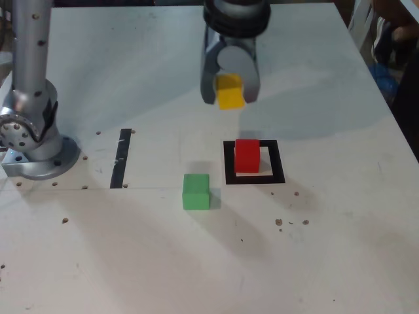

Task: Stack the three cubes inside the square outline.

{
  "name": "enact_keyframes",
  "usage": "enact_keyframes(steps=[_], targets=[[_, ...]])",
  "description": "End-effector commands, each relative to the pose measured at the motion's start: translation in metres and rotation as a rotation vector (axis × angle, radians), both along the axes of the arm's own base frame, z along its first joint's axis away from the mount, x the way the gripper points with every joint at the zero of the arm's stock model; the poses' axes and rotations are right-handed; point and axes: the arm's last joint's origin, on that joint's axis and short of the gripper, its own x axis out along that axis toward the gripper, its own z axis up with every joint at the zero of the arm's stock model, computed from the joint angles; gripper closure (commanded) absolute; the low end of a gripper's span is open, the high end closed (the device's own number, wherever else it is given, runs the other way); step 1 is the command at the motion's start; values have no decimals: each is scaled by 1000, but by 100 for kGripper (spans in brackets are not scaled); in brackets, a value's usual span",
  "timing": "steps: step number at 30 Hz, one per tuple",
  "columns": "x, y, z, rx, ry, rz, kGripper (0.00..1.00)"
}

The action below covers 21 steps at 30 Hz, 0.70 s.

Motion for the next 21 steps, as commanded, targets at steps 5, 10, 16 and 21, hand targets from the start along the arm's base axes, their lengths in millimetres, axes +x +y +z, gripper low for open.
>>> enact_keyframes(steps=[5,10,16,21], targets=[[22,-32,-6,18,50,-43,69],[24,-45,-12,12,80,-41,69],[29,-48,-23,-2,110,-31,69],[35,-52,-30,-12,119,-33,69]])
